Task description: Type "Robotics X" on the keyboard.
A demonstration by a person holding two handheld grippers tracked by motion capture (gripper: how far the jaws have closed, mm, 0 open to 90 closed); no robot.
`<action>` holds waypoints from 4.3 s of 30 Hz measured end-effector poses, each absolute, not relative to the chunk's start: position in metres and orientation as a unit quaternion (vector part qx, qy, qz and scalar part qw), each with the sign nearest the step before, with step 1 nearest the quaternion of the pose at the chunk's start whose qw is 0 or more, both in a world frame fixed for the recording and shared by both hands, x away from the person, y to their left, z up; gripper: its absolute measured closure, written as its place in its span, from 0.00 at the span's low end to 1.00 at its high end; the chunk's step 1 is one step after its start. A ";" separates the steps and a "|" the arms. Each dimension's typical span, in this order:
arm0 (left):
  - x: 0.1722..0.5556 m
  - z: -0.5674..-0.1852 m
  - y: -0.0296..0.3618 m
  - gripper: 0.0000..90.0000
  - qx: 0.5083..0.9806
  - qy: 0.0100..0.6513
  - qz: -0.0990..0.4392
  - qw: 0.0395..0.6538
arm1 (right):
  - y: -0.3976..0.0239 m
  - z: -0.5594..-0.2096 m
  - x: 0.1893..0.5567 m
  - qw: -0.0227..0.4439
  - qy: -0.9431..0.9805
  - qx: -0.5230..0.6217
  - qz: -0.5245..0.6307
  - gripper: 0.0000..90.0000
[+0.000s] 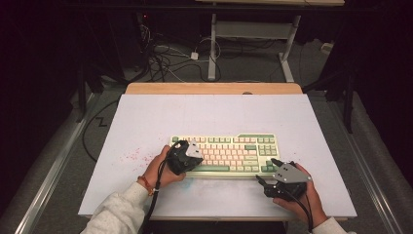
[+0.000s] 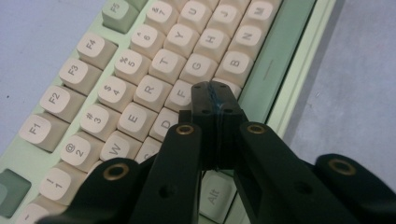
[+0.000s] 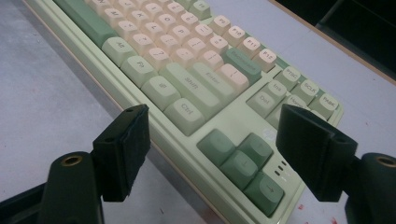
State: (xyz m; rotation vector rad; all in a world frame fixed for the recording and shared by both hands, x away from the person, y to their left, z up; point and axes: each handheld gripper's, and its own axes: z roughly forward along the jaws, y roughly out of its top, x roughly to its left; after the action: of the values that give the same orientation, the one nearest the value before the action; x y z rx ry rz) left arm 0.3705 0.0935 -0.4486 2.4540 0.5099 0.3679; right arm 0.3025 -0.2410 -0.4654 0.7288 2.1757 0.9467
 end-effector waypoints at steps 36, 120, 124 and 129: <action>0.353 -0.441 0.145 0.57 0.887 0.219 0.233 0.334 | -0.247 -0.459 0.302 0.330 0.820 0.281 0.374 0.30; 0.366 -0.450 0.145 0.97 0.887 0.234 0.176 0.356 | -0.239 -0.464 0.304 0.327 0.830 0.276 0.358 0.30; 0.369 -0.452 0.136 0.97 0.893 0.226 0.173 0.350 | -0.239 -0.464 0.304 0.327 0.830 0.276 0.357 0.30; 0.375 -0.455 0.129 0.97 0.900 0.218 0.172 0.336 | -0.239 -0.464 0.304 0.327 0.832 0.274 0.355 0.30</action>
State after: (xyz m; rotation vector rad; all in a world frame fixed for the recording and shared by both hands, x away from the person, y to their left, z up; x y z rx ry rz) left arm 0.3747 0.1291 -0.4552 2.3471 0.5687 0.4485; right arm 0.3038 -0.2389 -0.4642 0.7185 2.1781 0.9302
